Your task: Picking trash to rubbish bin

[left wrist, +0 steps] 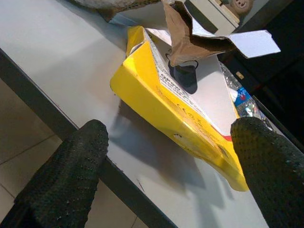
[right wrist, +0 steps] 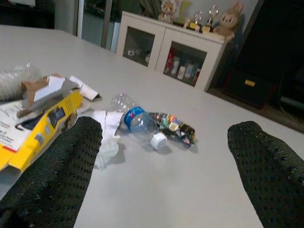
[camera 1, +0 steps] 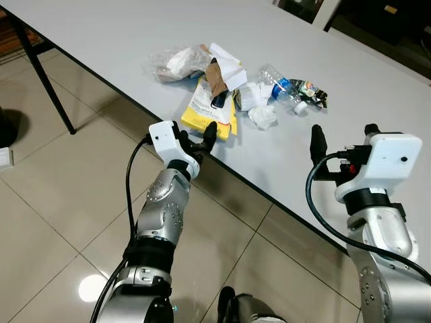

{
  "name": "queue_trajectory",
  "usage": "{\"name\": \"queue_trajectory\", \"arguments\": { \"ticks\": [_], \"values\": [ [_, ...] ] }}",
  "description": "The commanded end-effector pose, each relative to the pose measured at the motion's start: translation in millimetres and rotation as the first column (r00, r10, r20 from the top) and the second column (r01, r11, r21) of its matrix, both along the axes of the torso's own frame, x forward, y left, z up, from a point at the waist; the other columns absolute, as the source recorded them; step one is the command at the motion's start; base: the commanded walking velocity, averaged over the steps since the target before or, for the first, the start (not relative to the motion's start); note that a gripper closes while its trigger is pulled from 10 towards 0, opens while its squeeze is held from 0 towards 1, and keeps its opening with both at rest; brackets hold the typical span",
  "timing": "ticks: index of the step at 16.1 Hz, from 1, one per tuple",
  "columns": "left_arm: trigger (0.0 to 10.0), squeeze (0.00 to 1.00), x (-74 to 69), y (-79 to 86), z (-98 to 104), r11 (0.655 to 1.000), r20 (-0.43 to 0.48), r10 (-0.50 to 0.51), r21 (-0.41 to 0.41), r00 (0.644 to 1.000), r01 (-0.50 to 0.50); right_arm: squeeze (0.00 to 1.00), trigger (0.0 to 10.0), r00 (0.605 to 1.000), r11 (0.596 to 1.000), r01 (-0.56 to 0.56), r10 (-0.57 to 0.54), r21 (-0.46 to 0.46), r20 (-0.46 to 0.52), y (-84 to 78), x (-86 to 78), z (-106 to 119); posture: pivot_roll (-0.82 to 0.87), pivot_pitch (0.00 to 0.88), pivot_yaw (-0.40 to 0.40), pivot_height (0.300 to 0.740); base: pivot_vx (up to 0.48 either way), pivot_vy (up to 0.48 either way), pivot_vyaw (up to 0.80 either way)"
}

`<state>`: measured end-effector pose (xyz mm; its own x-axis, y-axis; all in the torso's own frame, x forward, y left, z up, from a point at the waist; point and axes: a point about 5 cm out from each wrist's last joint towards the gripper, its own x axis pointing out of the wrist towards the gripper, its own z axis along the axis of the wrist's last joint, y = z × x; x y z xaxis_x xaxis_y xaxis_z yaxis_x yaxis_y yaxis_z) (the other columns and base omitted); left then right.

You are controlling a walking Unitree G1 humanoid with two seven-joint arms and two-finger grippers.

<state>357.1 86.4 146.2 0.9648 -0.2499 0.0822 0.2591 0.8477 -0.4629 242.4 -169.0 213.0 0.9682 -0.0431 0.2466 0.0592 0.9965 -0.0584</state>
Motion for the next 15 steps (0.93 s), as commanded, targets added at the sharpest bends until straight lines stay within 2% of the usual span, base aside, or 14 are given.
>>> {"name": "queue_trajectory", "arguments": {
  "ticks": [1,5,9,15],
  "values": [
    [10.0,0.0,0.4,-19.1,-9.0,0.998,-0.06,-0.058,-0.036,0.997,0.056,0.0,10.0,0.998,0.998,0.06,-0.06,-0.021,0.002,-10.6,-7.0,3.3,0.0,0.218,-0.155,0.74,0.0,0.0,0.0],
    [10.0,0.0,7.7,-29.8,-6.4,0.995,-0.063,-0.079,-0.062,0.995,0.075,0.0,10.0,0.995,0.995,0.096,-0.096,-0.034,0.001,-16.3,-16.4,6.0,-0.05,0.212,-0.14,0.74,0.0,0.0,0.0],
    [10.0,0.0,14.3,-30.6,3.6,0.995,-0.041,-0.093,-0.045,0.995,0.091,0.0,10.0,0.993,0.993,0.118,-0.118,-0.028,0.002,-16.1,-18.2,6.1,-0.04,0.205,-0.11,0.74,0.0,0.0,0.0],
    [10.0,0.0,15.1,-27.0,-2.1,0.995,-0.05,-0.099,0.002,0.994,0.099,0.0,10.0,0.992,0.992,0.129,-0.129,-0.006,0.0,-13.1,-17.0,3.8,-0.02,0.209,-0.089,0.74,0.0,0.0,0.0]
  ]
}}
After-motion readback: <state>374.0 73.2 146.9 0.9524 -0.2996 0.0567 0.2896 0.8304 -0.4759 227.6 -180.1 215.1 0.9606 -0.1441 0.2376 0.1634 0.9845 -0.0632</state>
